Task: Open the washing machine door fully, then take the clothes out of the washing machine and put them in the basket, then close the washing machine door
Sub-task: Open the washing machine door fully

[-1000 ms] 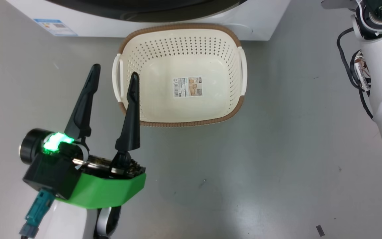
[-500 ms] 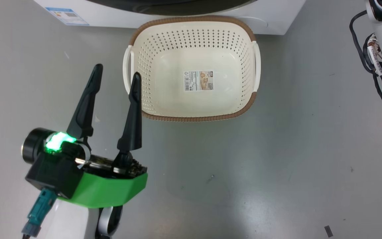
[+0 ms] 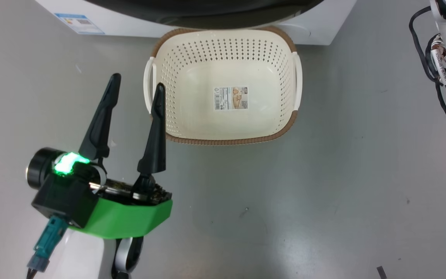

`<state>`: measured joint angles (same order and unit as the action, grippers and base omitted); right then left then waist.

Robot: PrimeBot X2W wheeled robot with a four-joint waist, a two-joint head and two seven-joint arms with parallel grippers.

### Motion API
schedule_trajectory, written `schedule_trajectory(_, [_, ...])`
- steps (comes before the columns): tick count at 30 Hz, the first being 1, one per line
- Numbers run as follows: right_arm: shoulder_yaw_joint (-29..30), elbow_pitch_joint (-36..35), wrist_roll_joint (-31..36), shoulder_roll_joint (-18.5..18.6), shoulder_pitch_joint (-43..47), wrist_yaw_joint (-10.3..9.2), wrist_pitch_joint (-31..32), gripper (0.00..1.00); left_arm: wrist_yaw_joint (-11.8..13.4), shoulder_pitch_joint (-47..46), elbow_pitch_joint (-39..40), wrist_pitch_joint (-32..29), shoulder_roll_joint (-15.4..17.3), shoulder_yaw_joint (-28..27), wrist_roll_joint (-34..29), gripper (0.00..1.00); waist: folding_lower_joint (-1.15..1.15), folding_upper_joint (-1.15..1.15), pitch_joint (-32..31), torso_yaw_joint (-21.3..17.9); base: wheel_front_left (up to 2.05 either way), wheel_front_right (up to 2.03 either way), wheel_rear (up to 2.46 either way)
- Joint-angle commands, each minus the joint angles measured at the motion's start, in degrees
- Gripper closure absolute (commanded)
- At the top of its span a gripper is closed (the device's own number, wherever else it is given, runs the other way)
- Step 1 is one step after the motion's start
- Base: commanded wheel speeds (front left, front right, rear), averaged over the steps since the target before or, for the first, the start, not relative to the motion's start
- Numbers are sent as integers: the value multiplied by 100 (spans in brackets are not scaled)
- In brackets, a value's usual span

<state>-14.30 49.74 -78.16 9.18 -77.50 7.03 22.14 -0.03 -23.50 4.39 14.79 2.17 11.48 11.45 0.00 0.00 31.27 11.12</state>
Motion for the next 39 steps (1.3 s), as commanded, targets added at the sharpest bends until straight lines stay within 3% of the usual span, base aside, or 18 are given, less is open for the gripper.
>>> schedule_trajectory(1, [-134, -262, -60, -282, 103, 46, 92, 100, -6, 34, 108, 21, 74, -176, -65, 0, 0, 0, -46, -25, 0, 0, 0])
schedule_trajectory(27, [-733, -792, -532, -552, 1459, 46, 423, 100, 26, 345, -709, 21, 140, -418, -36, 0, 0, 0, -1122, -327, 0, 0, 0])
schedule_trajectory(39, [-998, -1066, -734, -593, 2163, 46, 532, 100, 90, 625, -821, 20, 162, -417, -4, 0, 0, 0, -1721, -251, 0, 0, 0])
